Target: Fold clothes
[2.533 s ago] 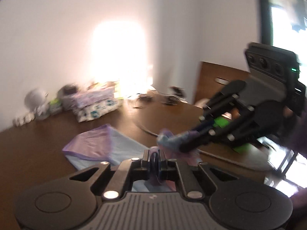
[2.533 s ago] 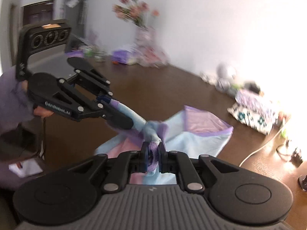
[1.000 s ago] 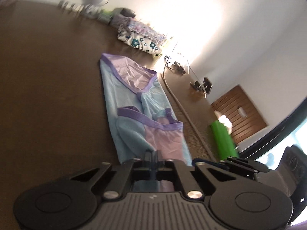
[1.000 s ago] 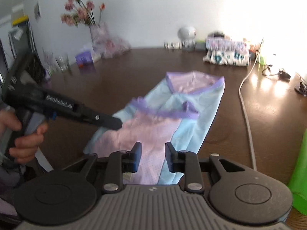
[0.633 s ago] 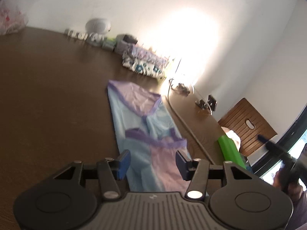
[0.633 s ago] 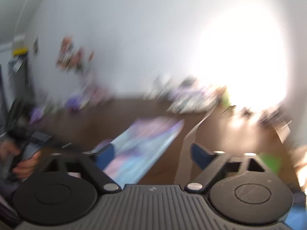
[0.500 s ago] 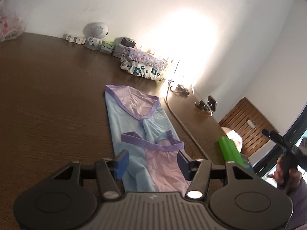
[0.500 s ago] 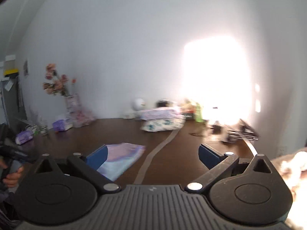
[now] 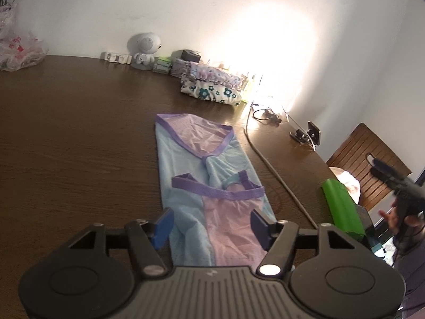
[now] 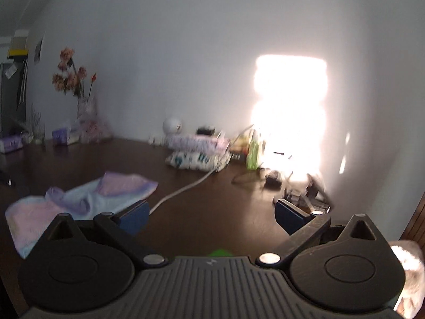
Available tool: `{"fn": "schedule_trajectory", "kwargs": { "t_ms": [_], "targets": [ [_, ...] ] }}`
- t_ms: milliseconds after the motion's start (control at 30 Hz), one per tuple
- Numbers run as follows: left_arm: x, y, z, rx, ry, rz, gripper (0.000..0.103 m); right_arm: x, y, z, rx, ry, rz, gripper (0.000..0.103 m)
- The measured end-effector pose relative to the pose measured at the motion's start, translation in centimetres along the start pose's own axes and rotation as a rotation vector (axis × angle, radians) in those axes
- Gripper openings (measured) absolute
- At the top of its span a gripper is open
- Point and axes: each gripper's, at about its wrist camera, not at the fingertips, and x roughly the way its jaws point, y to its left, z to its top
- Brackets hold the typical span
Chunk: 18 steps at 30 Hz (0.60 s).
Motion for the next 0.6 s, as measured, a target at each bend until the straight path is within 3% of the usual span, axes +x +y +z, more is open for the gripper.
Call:
{"fn": "schedule_trajectory", "kwargs": {
  "t_ms": [167,267,367,467,533,600],
  "targets": [
    [0.5,0.5,-0.4,0.009,0.019,0.019,0.066,-2.3,3.3,0.7,0.017,0.020,-0.002,0.103],
    [1.1,1.2,-0.2,-0.017,0.015,0.015,0.066,-4.3,8.2,0.5,0.048,0.025,0.072,0.103],
    [1.9,1.8,0.1,-0.041,0.026,-0.019,0.066,-4.8,14.3,-0.2,0.118,0.070,0.224,0.103],
    [2.9,1.4,0.2,-0.016,0.041,-0.032,0.064,-3.2,19.0,-0.8,0.141,0.123,0.238,0.102],
    [3.4,0.9,0.0,0.013,0.055,-0.026,0.061,-1.6,21.5,-1.0,0.142,0.166,0.175,0.098],
    [3.5,0.6,-0.4,0.029,0.041,-0.032,0.048,0.4,23.3,-1.2,0.128,0.232,0.164,0.079]
  ]
}}
